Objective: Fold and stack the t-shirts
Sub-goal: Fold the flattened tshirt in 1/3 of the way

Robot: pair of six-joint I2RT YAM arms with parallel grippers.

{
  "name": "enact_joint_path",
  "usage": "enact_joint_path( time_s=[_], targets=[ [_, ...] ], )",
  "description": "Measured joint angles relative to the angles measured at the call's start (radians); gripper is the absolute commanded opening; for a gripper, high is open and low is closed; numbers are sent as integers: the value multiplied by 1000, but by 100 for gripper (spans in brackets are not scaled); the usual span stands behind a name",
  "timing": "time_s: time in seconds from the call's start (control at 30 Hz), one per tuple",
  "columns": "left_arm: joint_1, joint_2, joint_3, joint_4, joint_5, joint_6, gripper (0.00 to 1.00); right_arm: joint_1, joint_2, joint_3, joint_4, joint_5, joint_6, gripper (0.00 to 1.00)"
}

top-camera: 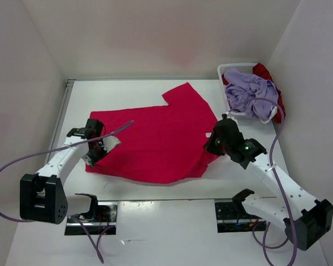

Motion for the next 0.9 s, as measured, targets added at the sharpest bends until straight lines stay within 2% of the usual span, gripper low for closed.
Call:
enact_joint_path(
  time_s=[0.17,0.27,0.5,0.7,0.9],
  targets=[
    [7,11,-30,11,-4,-43,0,25,39,-3,-14,-11,35,0],
    [25,50,-7,23,-19,-54,0,-13,88,16,-6,-5,13,0],
    [100,171,99,89,-47,-104,0,-249,381,196,104,-29,-124,0],
    [114,252,132,159,-63,-130,0,-297,626,330,161,-66,-211,0],
    [114,364,150,186,-68,-154,0,-299,719,372,170,-85,-256,0]
  ],
)
